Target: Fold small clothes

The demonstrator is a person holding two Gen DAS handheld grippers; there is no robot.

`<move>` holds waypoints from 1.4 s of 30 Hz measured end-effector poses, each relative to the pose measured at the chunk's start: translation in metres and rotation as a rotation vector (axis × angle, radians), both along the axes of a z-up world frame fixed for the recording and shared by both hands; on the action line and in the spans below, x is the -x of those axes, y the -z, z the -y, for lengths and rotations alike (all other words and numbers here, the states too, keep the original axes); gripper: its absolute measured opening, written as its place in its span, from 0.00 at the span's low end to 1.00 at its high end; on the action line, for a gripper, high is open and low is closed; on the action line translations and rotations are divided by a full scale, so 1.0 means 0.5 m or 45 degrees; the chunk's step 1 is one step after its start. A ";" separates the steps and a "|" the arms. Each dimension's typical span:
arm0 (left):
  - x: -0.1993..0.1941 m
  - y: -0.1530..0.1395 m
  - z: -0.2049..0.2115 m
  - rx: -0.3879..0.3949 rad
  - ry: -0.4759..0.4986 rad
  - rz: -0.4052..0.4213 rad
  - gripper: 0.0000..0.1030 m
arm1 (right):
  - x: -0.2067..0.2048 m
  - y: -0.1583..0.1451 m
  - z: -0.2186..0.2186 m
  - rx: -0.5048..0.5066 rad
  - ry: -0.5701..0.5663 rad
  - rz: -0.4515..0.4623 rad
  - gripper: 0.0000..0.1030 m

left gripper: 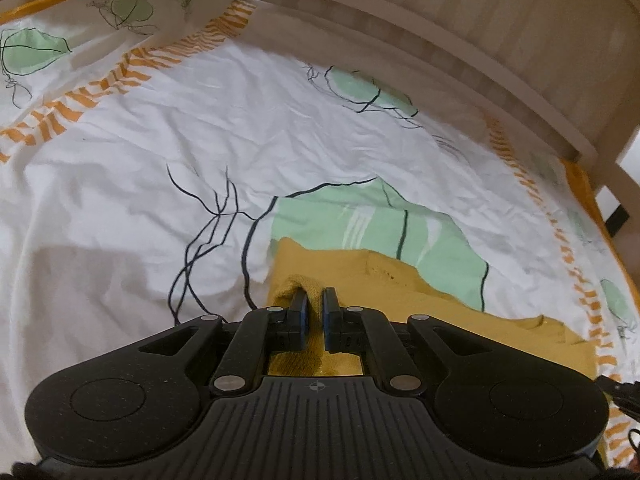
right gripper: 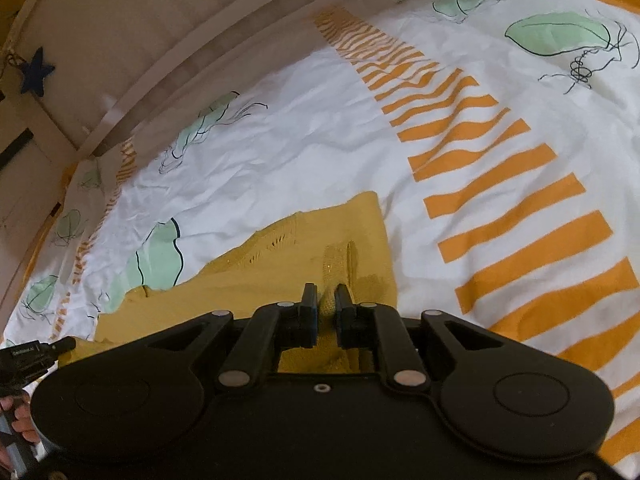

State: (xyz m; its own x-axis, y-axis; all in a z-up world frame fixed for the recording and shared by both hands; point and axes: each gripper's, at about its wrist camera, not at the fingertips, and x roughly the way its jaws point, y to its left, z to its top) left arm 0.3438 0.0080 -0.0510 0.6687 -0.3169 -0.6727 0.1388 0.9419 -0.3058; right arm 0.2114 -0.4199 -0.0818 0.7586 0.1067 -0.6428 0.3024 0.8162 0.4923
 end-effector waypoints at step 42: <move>0.105 0.028 0.104 -0.352 0.499 -0.076 0.20 | 0.021 -0.009 -0.265 0.696 -0.524 -0.073 0.60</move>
